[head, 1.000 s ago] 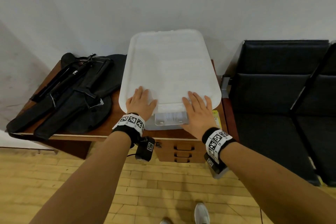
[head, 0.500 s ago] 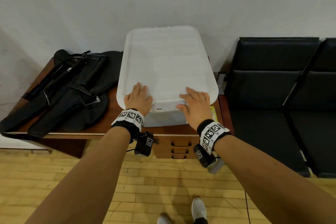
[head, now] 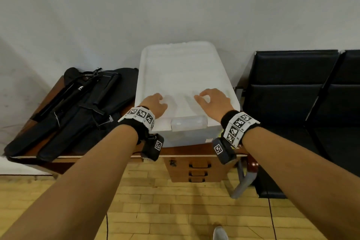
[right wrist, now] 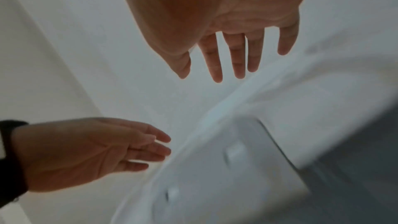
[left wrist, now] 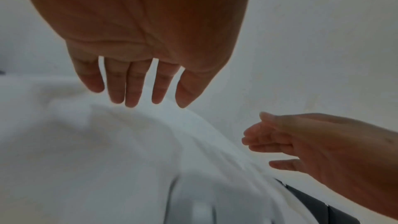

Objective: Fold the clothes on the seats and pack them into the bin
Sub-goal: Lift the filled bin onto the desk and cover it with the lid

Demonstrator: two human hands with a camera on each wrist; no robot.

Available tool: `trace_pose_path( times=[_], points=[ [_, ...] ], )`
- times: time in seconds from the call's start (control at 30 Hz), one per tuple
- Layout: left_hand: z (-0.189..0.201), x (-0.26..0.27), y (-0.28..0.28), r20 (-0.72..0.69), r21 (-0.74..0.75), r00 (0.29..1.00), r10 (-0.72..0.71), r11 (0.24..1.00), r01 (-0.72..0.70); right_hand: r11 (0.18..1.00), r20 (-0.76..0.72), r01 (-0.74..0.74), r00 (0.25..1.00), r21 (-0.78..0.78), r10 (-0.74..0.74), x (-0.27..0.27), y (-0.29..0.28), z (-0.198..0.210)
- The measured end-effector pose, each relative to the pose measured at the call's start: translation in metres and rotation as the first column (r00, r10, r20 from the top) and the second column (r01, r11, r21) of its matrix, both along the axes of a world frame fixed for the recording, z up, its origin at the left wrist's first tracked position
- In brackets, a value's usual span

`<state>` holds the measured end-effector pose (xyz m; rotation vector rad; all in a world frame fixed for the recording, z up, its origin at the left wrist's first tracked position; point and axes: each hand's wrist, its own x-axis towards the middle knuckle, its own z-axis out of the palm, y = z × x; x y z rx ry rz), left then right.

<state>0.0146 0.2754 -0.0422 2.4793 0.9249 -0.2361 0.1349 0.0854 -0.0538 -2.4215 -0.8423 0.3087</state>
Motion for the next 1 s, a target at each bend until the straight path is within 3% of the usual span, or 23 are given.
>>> trace_pose_path(
  times=[0.23, 0.4, 0.53, 0.73, 0.9, 1.0],
  points=[
    [0.08, 0.055, 0.034, 0.069, 0.152, 0.997, -0.025, 0.988, 0.015, 0.976, -0.099, 0.017, 0.995, 0.218, 0.005, 0.076, 0.068, 0.077],
    [0.102, 0.118, 0.064, 0.059, 0.178, 0.998, -0.002, 0.984, -0.009, 0.96, -0.153, -0.018, 0.986, 0.278, 0.063, 0.148, 0.121, 0.099],
    [0.099, 0.174, 0.089, -0.01, 0.171, 0.999, 0.053, 0.984, -0.051, 0.963, -0.158, -0.108, 0.976, 0.249, 0.15, 0.205, 0.168, 0.092],
    [0.067, 0.241, 0.126, -0.262, 0.145, 0.957, 0.128, 0.985, -0.092, 0.967, -0.181, -0.243, 0.95, 0.08, 0.254, 0.282, 0.228, 0.07],
    [0.036, 0.273, 0.153, -0.381, 0.113, 0.908, 0.172, 0.984, -0.139, 0.925, -0.184, -0.372, 0.917, -0.075, 0.354, 0.331, 0.264, 0.047],
    [0.023, 0.288, 0.164, -0.429, 0.081, 0.894, 0.128, 0.991, -0.103, 0.87, -0.173, -0.45, 0.891, -0.203, 0.421, 0.353, 0.281, 0.034]
  ],
)
